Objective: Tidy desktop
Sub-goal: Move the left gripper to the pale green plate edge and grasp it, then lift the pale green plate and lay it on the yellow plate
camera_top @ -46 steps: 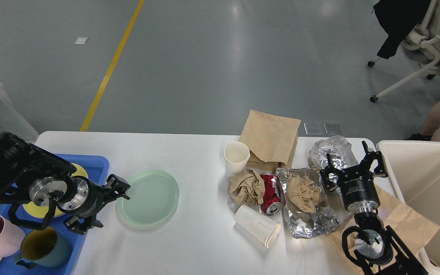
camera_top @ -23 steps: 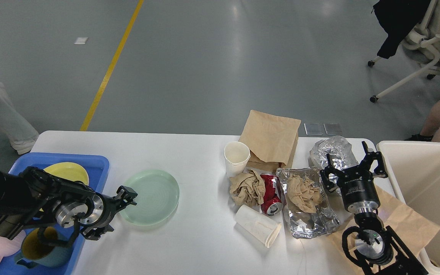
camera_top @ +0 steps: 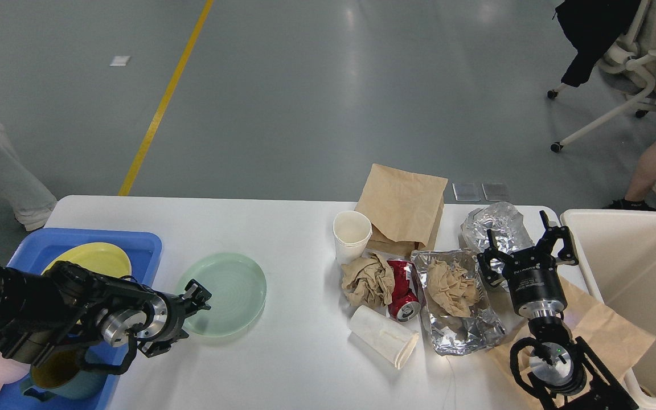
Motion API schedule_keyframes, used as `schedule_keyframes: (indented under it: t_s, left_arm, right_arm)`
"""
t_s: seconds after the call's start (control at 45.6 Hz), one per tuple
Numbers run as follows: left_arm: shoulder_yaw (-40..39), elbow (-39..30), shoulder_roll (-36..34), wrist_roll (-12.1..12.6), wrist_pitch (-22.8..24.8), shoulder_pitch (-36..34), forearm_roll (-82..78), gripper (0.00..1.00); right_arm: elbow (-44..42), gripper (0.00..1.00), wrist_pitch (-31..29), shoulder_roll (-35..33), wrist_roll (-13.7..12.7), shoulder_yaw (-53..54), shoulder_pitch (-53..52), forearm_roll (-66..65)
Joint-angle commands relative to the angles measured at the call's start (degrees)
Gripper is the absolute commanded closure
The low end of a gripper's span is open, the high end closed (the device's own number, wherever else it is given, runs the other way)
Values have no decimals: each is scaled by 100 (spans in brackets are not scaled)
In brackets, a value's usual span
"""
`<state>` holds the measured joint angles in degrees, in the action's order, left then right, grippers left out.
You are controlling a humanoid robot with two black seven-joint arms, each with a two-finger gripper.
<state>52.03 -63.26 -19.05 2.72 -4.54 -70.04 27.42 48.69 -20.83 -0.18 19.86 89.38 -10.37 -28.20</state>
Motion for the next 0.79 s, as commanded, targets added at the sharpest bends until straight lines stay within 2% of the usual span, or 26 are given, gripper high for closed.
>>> schedule_keyframes:
  t_s: [0.0,0.066,0.197,0.439,0.505,0.768]
  left_arm:
    - [-35,7,6,1,5,78,0,51]
    - [-88,7,6,1,5,114,9,54]
    - [-71,24,-3,18,-3,123,18,73]
    - [-79,86,-11,36,5,193,44,91]
    - [-71,103,-11,36,5,210,53,99]
    - [-71,138,-20,36,14,246,53,100]
  right_arm:
    - [0,0,0,0,0,0,0,-1]
    - [0,0,0,0,0,0,0,-1]
    - [0,0,0,0,0,0,0,-1]
    - [0,0,0,0,0,0,0,-1]
    - [0,0,0,0,0,0,0,-1]
    - [0,0,0,0,0,0,0,-1]
